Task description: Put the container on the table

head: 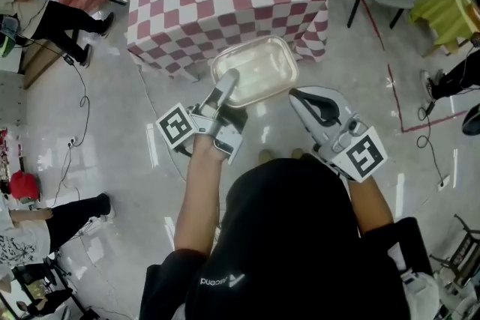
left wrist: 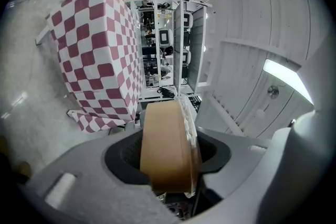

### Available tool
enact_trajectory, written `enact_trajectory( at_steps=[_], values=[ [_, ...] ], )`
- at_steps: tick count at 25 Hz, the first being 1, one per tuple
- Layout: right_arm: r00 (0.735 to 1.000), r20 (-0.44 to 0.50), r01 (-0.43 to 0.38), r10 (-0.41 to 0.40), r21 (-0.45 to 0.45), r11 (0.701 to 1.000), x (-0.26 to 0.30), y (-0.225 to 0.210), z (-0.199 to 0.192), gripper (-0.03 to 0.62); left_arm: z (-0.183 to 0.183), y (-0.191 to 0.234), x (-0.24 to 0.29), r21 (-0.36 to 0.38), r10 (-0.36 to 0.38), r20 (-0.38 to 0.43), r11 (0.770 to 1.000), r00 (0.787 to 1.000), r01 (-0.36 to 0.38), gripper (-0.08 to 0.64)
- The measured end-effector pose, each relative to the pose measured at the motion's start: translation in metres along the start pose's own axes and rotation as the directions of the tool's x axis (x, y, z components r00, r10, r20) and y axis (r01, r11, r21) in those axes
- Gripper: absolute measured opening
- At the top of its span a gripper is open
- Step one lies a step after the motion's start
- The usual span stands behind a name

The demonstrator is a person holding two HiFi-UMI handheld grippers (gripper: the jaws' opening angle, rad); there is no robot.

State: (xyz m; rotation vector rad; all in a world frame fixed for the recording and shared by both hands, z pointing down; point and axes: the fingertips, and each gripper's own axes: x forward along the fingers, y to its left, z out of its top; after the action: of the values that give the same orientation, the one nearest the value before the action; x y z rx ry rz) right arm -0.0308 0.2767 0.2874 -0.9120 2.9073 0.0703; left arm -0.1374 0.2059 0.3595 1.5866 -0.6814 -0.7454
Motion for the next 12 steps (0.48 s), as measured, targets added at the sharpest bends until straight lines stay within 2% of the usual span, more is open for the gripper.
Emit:
enact_trajectory(
  at_steps=[6,12],
  values=[
    [0.999,-0.013,0.04,-0.041,-0.025,0.999,0.034,-0.004,-0.017,0.003,0.045,0.021,-0.014,0.004,0.004,-0.002,1.0,1.0,-0.004,0.202],
    [0.998,-0.037,0.047,-0.048,-0.028,0.998,0.081,-0.059,-0.031,0.003,0.1,0.039,0.034,-0.009,-0.003,0.004,1.0,1.0,0.003,0.204]
  ],
)
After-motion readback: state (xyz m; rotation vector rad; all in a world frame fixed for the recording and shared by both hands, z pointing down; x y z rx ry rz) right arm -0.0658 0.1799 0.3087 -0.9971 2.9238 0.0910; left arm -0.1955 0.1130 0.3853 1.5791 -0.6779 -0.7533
